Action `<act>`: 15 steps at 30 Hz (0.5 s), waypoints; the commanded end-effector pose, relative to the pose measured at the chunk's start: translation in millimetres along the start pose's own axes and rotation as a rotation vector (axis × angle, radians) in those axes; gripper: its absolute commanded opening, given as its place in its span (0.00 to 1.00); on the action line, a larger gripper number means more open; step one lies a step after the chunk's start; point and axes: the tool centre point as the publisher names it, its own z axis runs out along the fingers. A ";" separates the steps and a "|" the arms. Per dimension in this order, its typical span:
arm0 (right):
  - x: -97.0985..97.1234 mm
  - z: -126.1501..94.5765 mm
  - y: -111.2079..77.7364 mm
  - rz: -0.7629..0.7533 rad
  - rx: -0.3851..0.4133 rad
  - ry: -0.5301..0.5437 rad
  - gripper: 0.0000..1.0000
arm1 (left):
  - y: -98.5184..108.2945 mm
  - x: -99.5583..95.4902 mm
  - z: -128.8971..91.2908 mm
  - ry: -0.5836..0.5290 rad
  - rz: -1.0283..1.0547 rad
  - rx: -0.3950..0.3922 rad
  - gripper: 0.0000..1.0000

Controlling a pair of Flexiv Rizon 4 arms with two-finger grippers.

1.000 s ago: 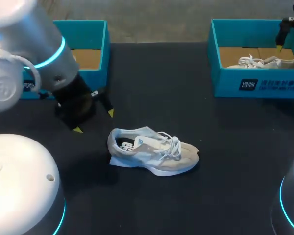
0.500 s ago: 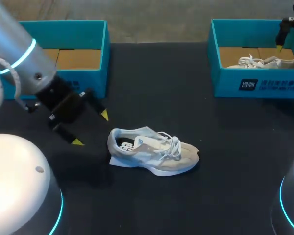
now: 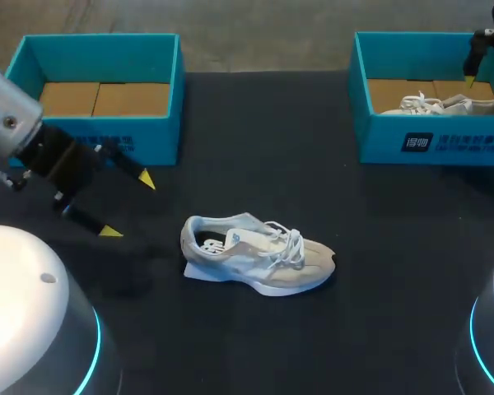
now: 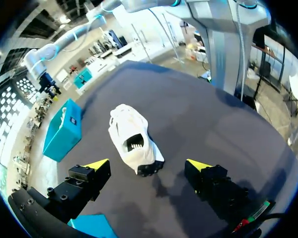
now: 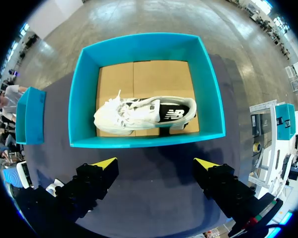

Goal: Take the shoe out of the shoebox, open the shoe tongue, remove and reinsert the insole, then place the shoe into the shoebox

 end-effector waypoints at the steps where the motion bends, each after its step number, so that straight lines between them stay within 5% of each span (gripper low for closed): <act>1: -0.3 -0.2 -0.2 0.000 0.000 -0.001 1.00 | 3.4 8.8 0.1 -0.040 -0.023 0.043 1.00; 8: -0.3 -0.2 -0.2 0.000 0.000 -0.001 1.00 | 13.5 22.7 6.5 -0.104 -0.047 0.134 1.00; 15: -0.3 -0.2 -0.2 0.000 0.000 -0.001 1.00 | 13.5 22.7 6.5 -0.104 -0.047 0.134 1.00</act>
